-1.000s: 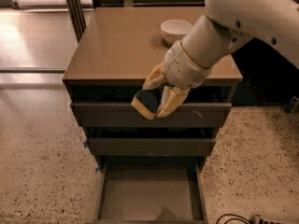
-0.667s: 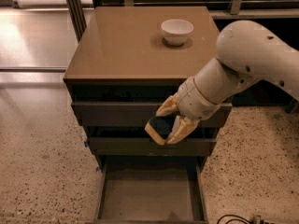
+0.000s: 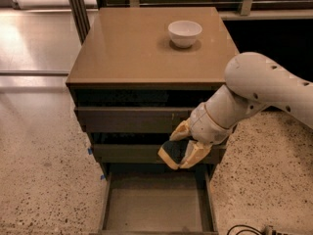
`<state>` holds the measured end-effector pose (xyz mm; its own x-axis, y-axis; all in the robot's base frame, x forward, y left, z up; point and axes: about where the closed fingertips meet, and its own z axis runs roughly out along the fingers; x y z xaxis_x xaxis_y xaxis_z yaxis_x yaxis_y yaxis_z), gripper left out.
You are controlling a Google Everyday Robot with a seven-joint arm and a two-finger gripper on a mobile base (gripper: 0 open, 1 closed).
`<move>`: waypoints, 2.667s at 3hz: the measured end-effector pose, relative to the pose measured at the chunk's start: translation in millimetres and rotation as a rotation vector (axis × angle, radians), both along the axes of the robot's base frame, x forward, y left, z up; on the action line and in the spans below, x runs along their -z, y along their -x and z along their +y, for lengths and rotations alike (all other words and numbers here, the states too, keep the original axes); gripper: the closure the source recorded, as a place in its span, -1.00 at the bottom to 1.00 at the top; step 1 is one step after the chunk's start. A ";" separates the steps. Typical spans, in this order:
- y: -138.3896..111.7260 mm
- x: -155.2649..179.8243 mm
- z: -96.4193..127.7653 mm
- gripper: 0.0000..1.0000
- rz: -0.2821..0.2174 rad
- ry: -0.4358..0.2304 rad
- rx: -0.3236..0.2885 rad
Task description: Place sponge into bottom drawer
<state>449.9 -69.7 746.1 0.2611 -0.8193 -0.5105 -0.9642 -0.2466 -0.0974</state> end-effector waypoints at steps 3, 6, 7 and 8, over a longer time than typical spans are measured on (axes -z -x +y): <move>43.0 85.7 -22.3 1.00 -0.050 0.198 0.213; 93.9 174.4 -53.3 1.00 0.005 0.224 0.393; 79.8 204.2 -65.6 1.00 0.052 0.103 0.425; 62.1 241.0 -71.3 1.00 0.113 -0.015 0.427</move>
Offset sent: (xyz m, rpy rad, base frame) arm -0.0512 -0.0206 -0.1134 -0.2112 -0.0198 -0.2459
